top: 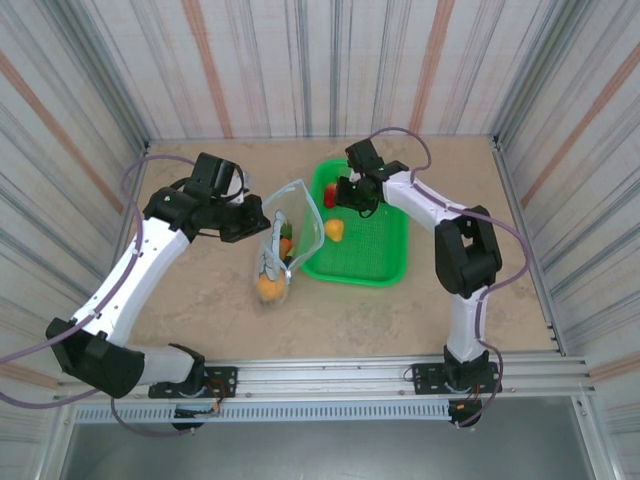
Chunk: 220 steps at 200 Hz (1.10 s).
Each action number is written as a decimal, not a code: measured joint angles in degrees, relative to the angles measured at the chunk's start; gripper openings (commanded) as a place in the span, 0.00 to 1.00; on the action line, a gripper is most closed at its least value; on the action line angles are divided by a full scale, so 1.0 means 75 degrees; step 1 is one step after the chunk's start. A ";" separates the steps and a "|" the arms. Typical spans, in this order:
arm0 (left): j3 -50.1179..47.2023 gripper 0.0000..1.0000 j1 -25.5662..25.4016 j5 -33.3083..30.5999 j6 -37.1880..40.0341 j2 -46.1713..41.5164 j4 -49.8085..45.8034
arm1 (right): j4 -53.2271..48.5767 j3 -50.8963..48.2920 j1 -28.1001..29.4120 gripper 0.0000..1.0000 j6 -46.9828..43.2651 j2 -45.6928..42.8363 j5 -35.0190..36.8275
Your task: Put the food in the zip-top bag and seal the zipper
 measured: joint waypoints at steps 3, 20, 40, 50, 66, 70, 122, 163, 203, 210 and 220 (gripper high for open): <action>0.0000 0.00 0.0000 0.0000 -0.0003 0.0000 0.0015 | 0.0009 -0.0020 0.0000 0.39 0.0000 -0.0082 0.0003; -0.0009 0.00 0.0000 0.0003 -0.0035 0.0000 0.0114 | 0.0035 -0.0166 0.0003 0.39 -0.0009 -0.0554 0.0003; -0.0041 0.00 0.0000 0.0015 -0.0070 -0.0009 0.0227 | 0.0047 -0.0460 0.0003 0.39 -0.0047 -0.1125 0.0029; -0.0090 0.00 0.0003 0.0023 -0.0093 -0.0020 0.0312 | 0.0029 -0.0635 0.0006 0.39 -0.0061 -0.1428 0.0064; -0.0195 0.00 0.0003 0.0023 -0.0152 -0.0044 0.0425 | 0.0017 -0.0831 0.0023 0.44 -0.0096 -0.1824 0.0114; -0.0221 0.00 0.0003 0.0026 -0.0181 -0.0052 0.0446 | 0.0003 -0.0863 0.0035 0.46 -0.0119 -0.1900 0.0119; -0.0632 0.00 0.0009 0.0131 -0.0350 -0.0245 0.0673 | -0.0580 -0.0892 0.0385 0.73 -0.0641 -0.1221 -0.0187; -0.0766 0.00 0.0009 0.0149 -0.0379 -0.0376 0.0697 | -0.1052 -0.0702 0.0612 0.75 -0.0930 0.0044 -0.0175; -0.0766 0.00 0.0009 0.0154 -0.0376 -0.0396 0.0600 | -0.1393 0.0149 0.0603 0.73 -0.1078 0.0924 0.0117; -0.0766 0.00 0.0009 0.0163 -0.0376 -0.0396 0.0568 | -0.1413 0.0271 0.0603 0.71 -0.1087 0.0997 0.0146; -0.0766 0.00 0.0009 0.0175 -0.0373 -0.0396 0.0522 | -0.1428 0.0440 0.0597 0.68 -0.1105 0.1093 0.0175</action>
